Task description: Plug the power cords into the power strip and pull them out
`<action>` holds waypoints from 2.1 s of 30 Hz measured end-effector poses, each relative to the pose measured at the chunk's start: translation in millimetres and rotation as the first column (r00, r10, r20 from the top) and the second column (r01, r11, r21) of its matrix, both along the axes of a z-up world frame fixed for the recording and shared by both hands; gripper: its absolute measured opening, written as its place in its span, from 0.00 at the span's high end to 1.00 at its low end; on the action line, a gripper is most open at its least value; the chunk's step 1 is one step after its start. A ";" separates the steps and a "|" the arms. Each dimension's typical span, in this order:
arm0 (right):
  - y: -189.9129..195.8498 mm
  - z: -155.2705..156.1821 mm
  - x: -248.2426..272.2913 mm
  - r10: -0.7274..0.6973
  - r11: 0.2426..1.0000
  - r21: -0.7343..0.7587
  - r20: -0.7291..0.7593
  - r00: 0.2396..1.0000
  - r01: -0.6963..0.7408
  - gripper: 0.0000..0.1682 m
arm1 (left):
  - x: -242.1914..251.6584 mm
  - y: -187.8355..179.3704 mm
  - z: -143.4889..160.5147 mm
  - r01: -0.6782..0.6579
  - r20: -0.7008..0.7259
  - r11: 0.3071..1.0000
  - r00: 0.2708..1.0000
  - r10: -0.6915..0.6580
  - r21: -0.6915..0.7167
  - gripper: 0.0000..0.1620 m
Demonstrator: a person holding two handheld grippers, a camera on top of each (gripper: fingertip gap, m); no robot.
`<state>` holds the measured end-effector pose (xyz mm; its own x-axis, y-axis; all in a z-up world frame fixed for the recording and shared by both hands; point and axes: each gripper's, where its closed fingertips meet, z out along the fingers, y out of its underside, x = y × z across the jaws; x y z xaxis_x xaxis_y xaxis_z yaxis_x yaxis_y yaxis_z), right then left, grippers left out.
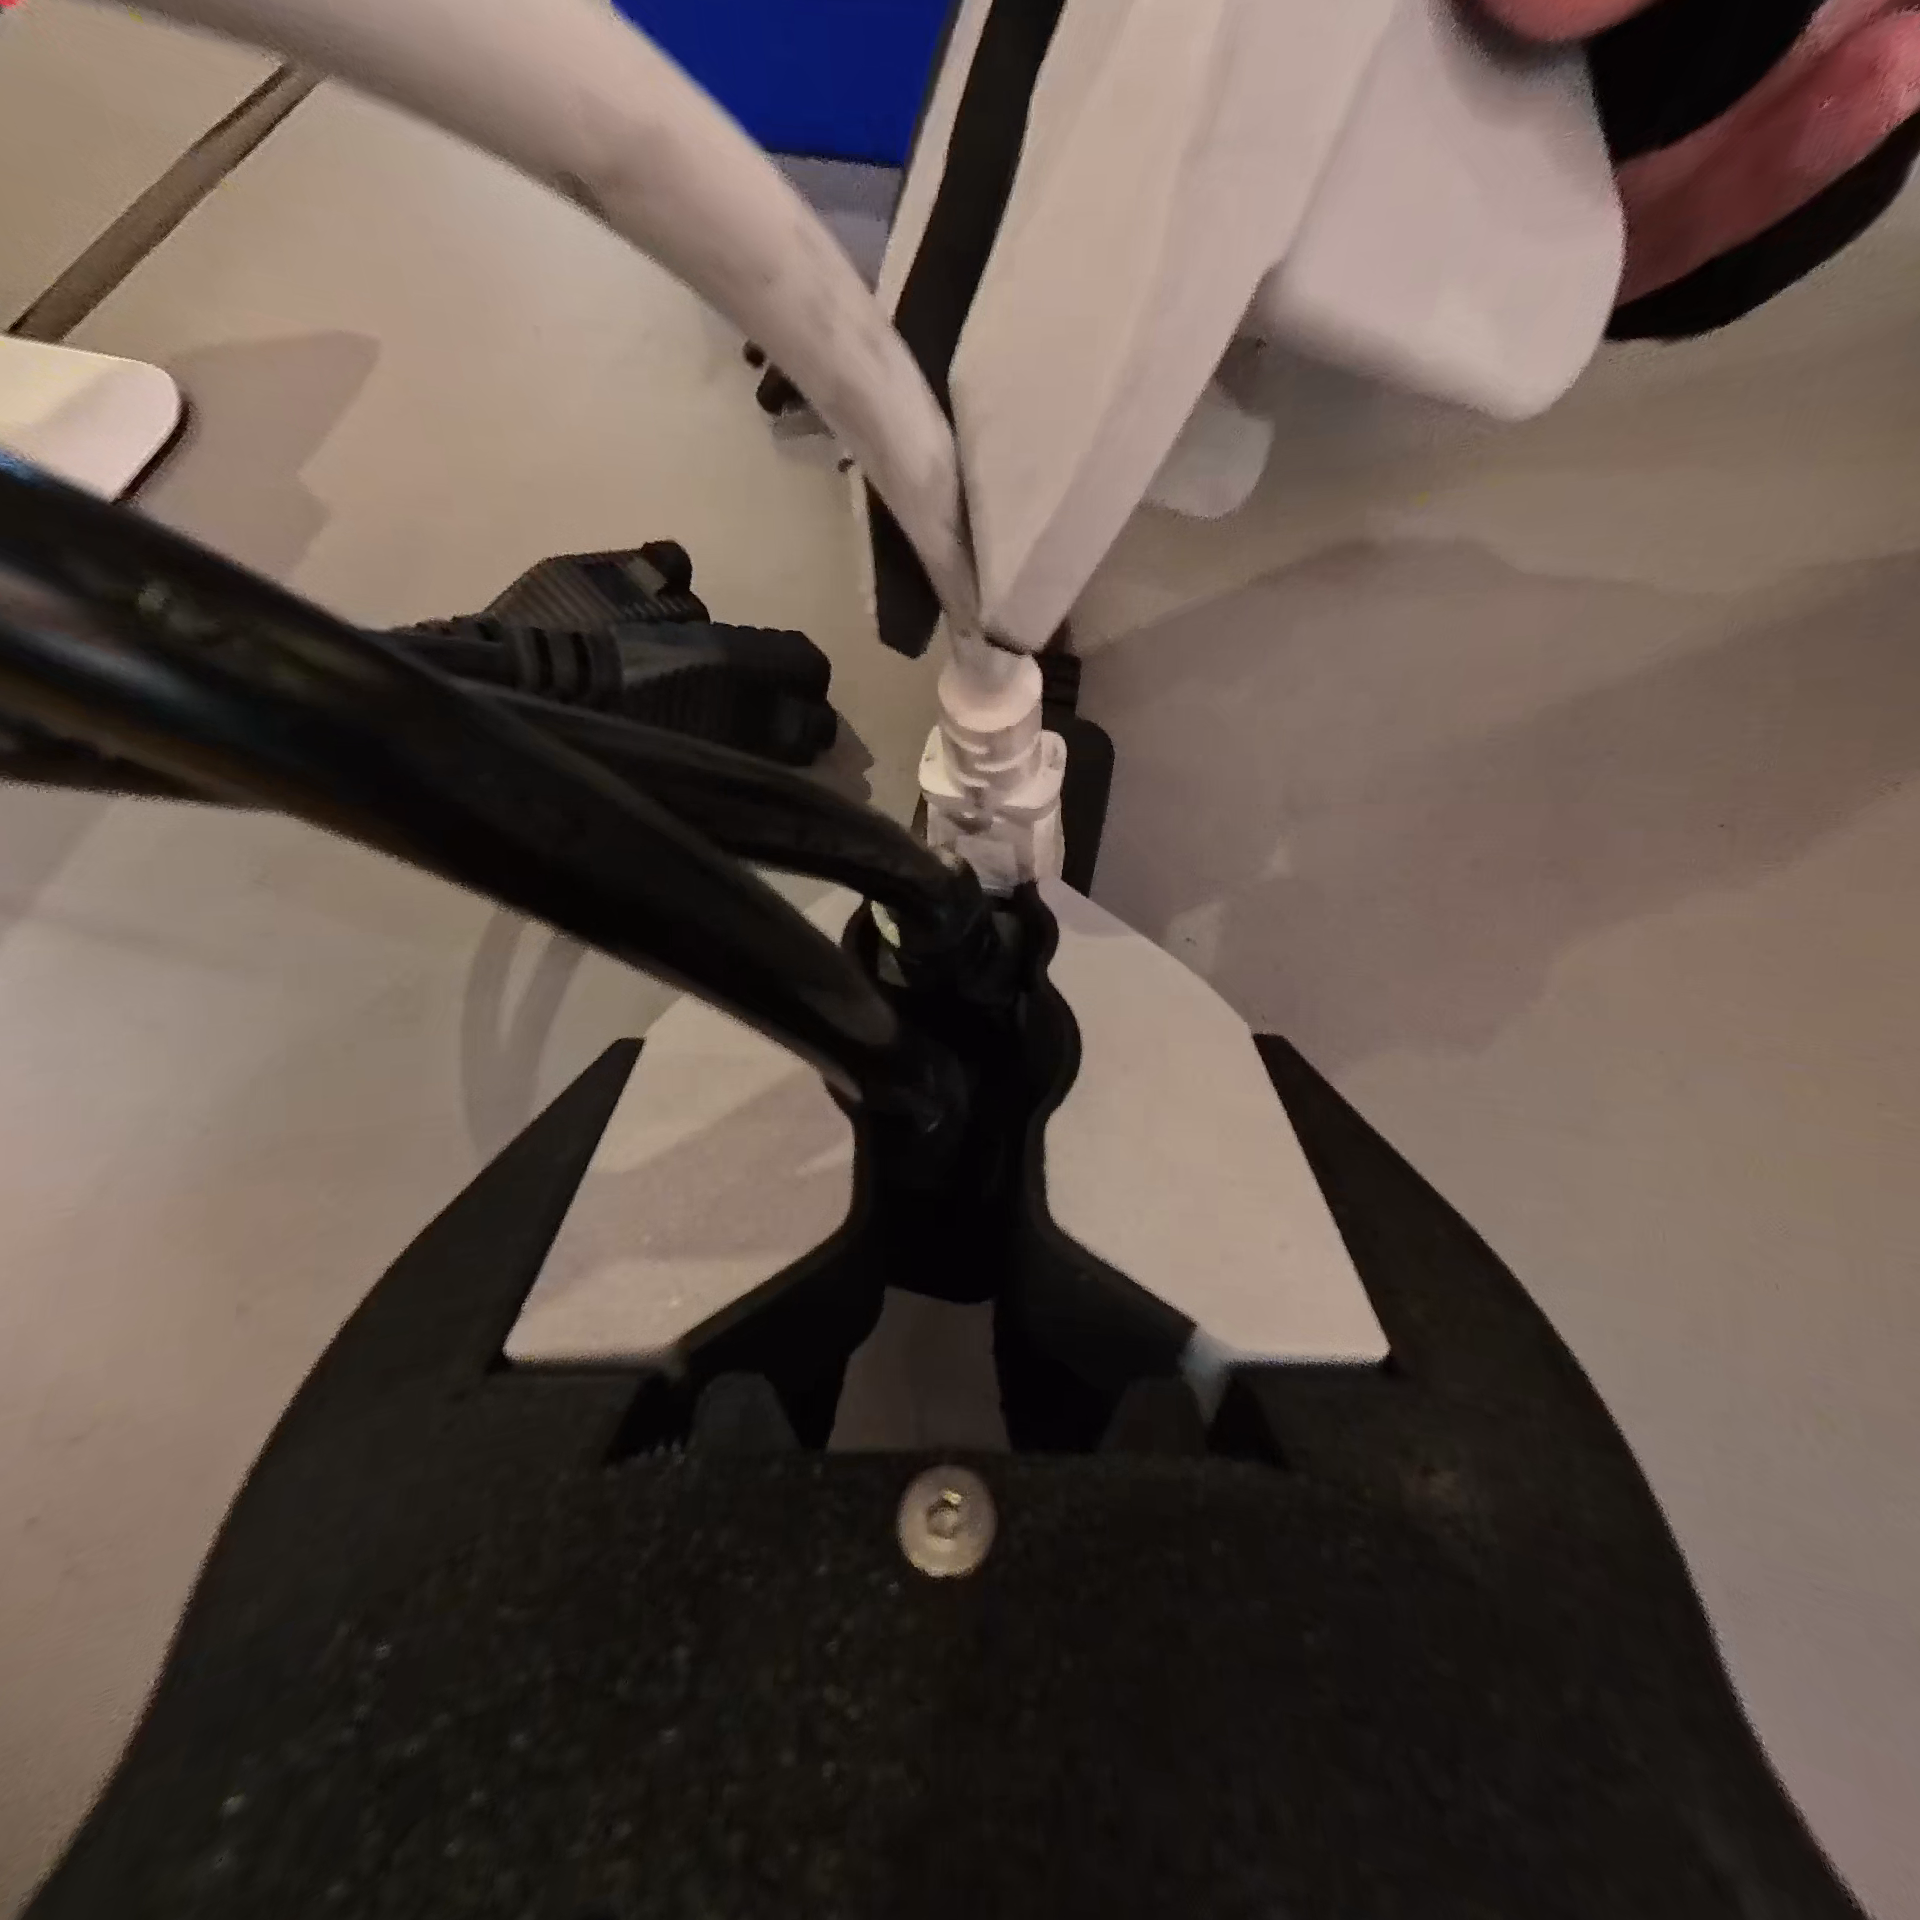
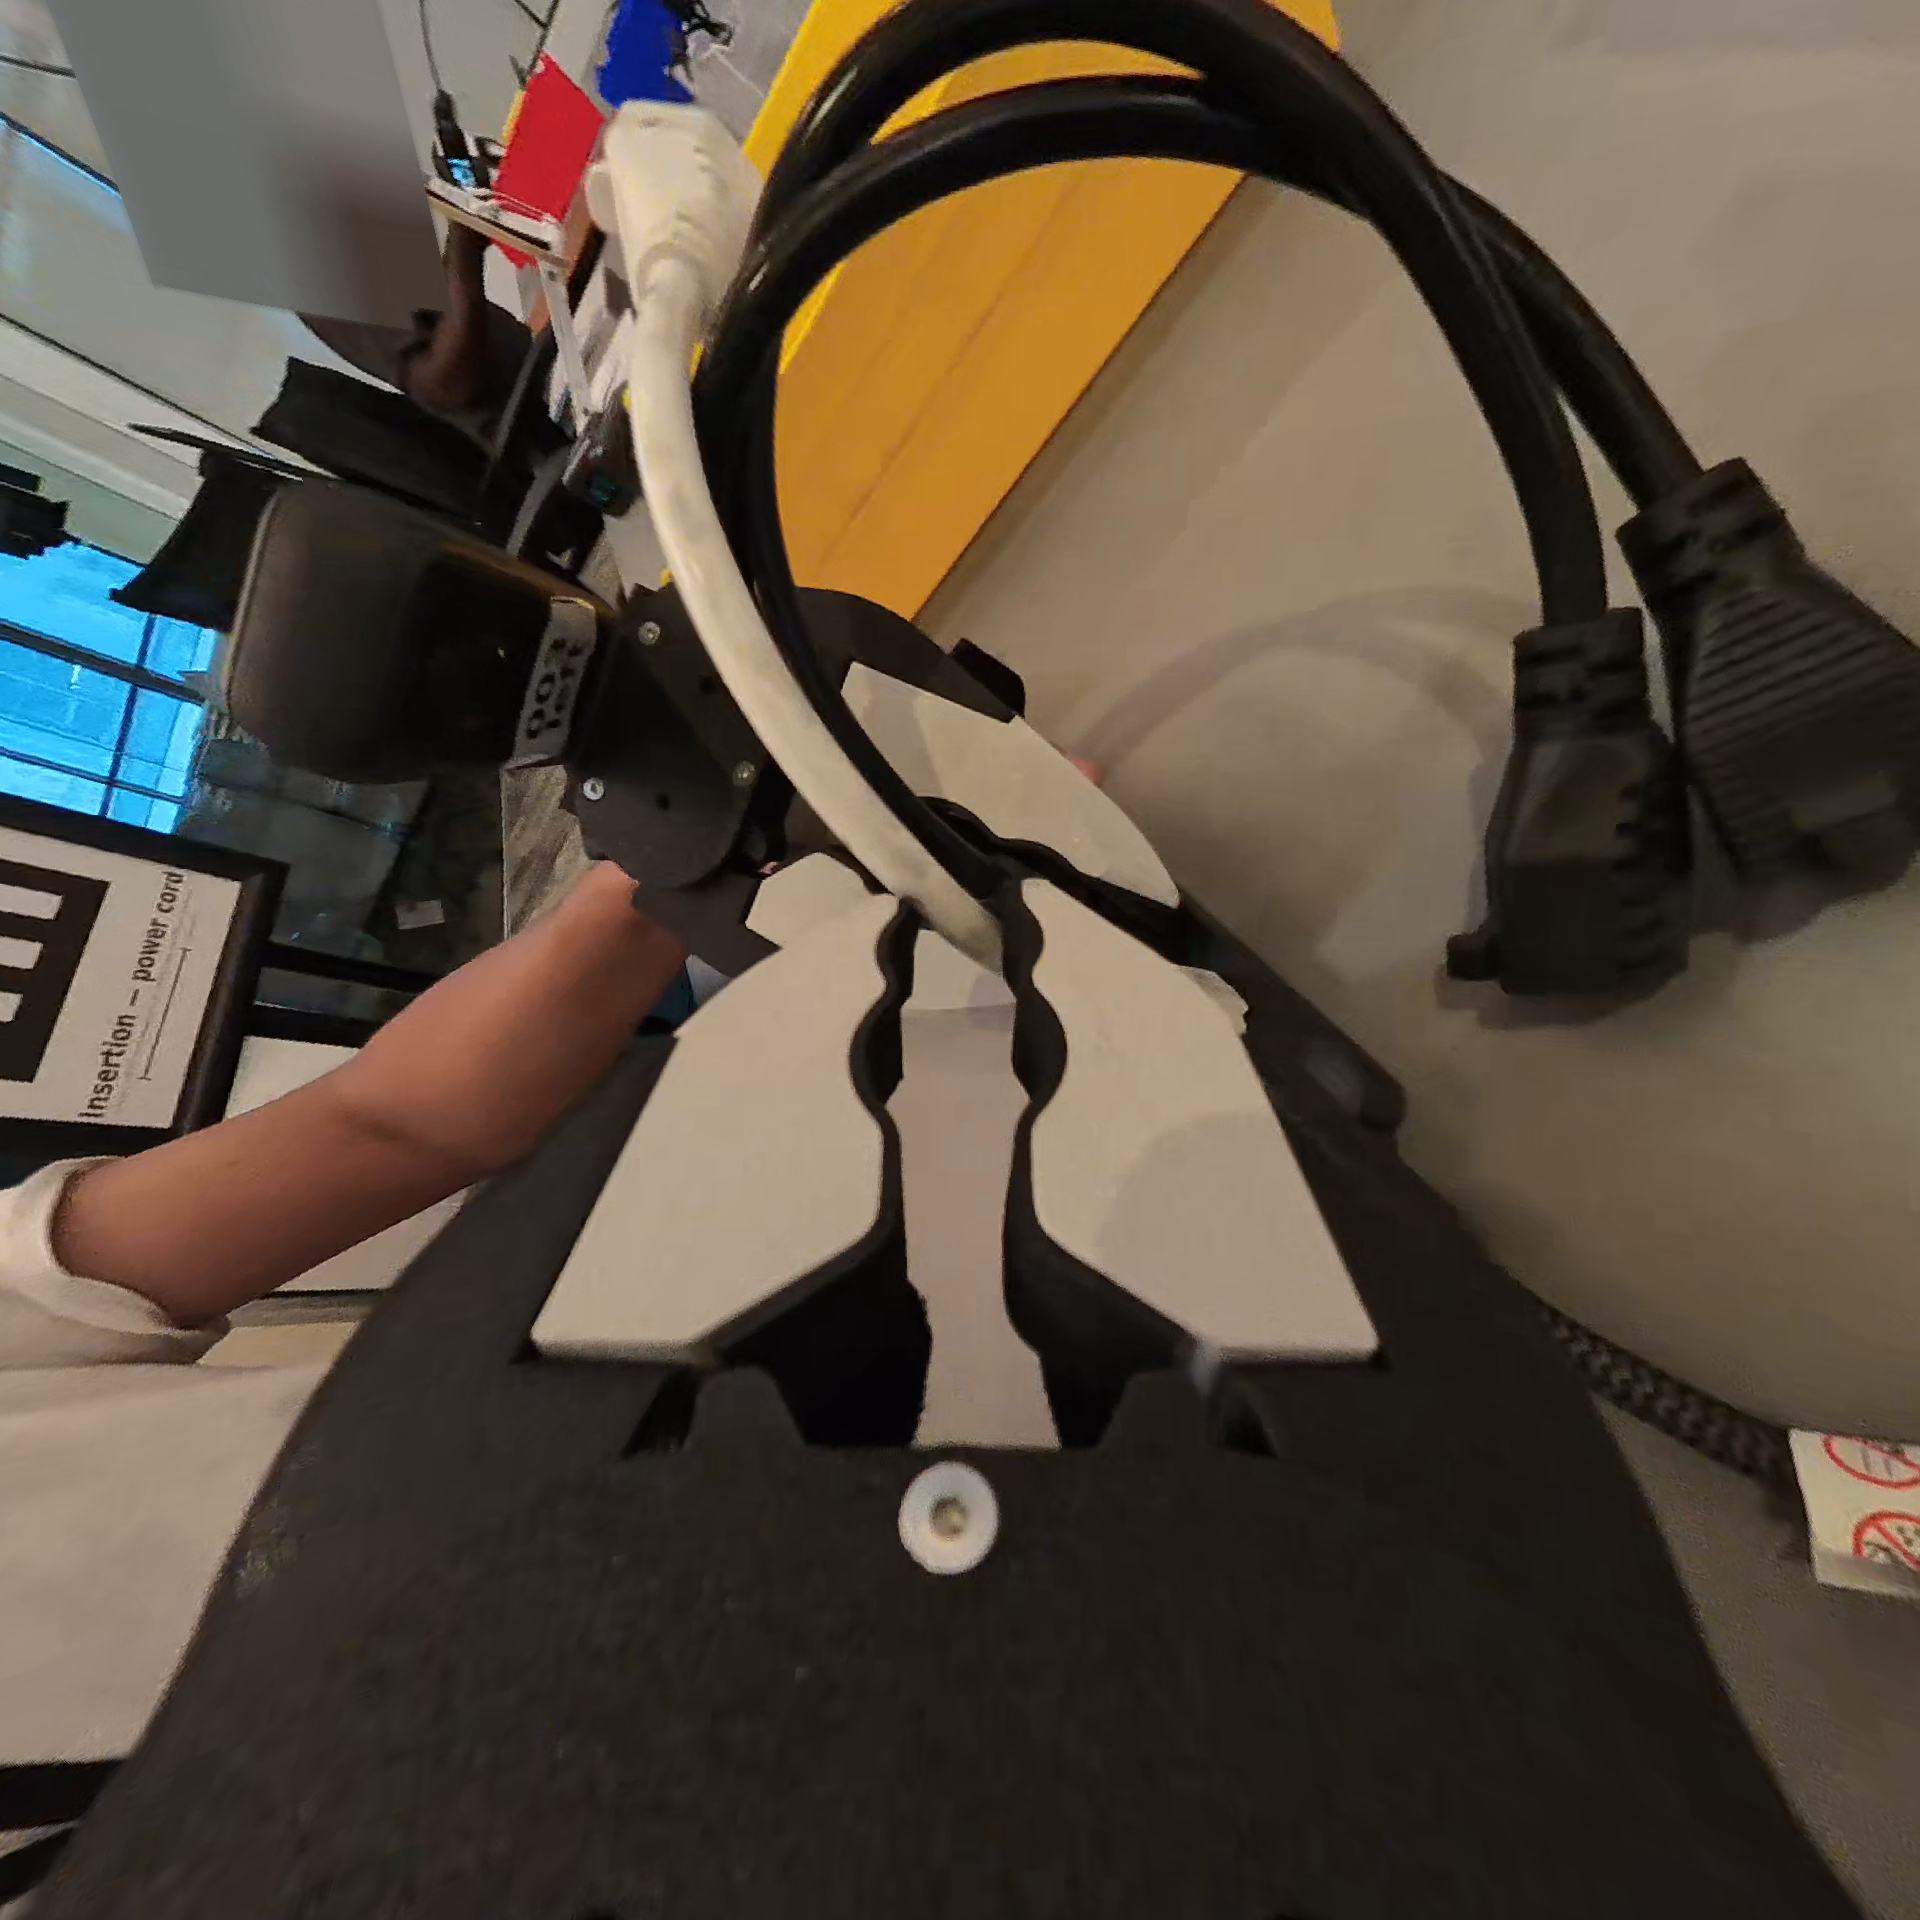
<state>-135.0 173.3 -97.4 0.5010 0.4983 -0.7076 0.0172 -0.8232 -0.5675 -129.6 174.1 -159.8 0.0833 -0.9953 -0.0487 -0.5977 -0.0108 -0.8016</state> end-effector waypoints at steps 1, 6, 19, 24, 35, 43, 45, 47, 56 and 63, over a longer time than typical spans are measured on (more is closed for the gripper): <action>-0.3 0.3 -0.1 -0.008 1.000 -0.014 -0.002 1.000 0.008 0.90 | 0.0 -0.2 -0.1 0.000 0.001 1.000 1.000 0.000 -0.001 0.85; -1.5 3.4 -1.3 -0.017 0.996 -0.088 -0.100 0.995 0.008 0.88 | -0.3 -1.3 -0.2 0.000 -0.001 1.000 1.000 0.000 0.001 0.85; -8.3 14.3 -1.6 0.035 0.996 -0.065 -0.286 0.958 -0.056 0.77 | 0.9 -4.5 0.0 0.034 0.014 0.999 0.999 -0.034 -0.022 0.85; -7.7 13.1 -1.0 0.050 0.996 -0.052 -0.301 0.952 -0.068 0.79 | 1.3 -5.0 0.3 0.041 0.018 0.999 0.999 -0.041 -0.028 0.85; -7.6 12.0 -2.5 0.065 0.997 -0.021 -0.296 0.953 -0.075 0.79 | 1.8 -5.6 0.7 0.051 0.033 0.998 0.998 -0.049 -0.042 0.85; -14.0 5.2 -15.7 0.114 0.975 0.197 -0.062 0.992 -0.100 0.67 | 2.1 -5.8 0.7 0.059 0.031 0.997 0.998 -0.058 -0.048 0.85; -12.8 3.9 -16.8 0.109 0.981 0.167 -0.079 0.991 -0.095 0.67 | 2.3 -5.9 0.6 0.059 0.031 0.997 0.998 -0.057 -0.049 0.85; -12.2 2.6 -18.1 0.109 0.985 0.142 -0.101 0.989 -0.095 0.67 | 2.2 -5.9 0.6 0.057 0.031 0.997 0.998 -0.056 -0.049 0.85; -10.3 4.9 -17.9 0.095 0.995 0.057 -0.207 0.974 -0.085 0.68 | 2.5 -5.8 0.8 0.055 0.033 0.997 0.998 -0.054 -0.048 0.85; -8.9 0.9 -19.0 0.076 0.993 0.099 -0.119 0.990 -0.064 0.70 | 2.9 -5.7 1.0 0.055 0.034 0.997 0.998 -0.053 -0.050 0.85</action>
<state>-154.0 164.3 -96.5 0.3750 0.5969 -0.7093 -0.0020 -0.7646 -0.6445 -126.7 168.4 -158.8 0.0302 -0.9995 0.0036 -0.5723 -0.0202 -0.8198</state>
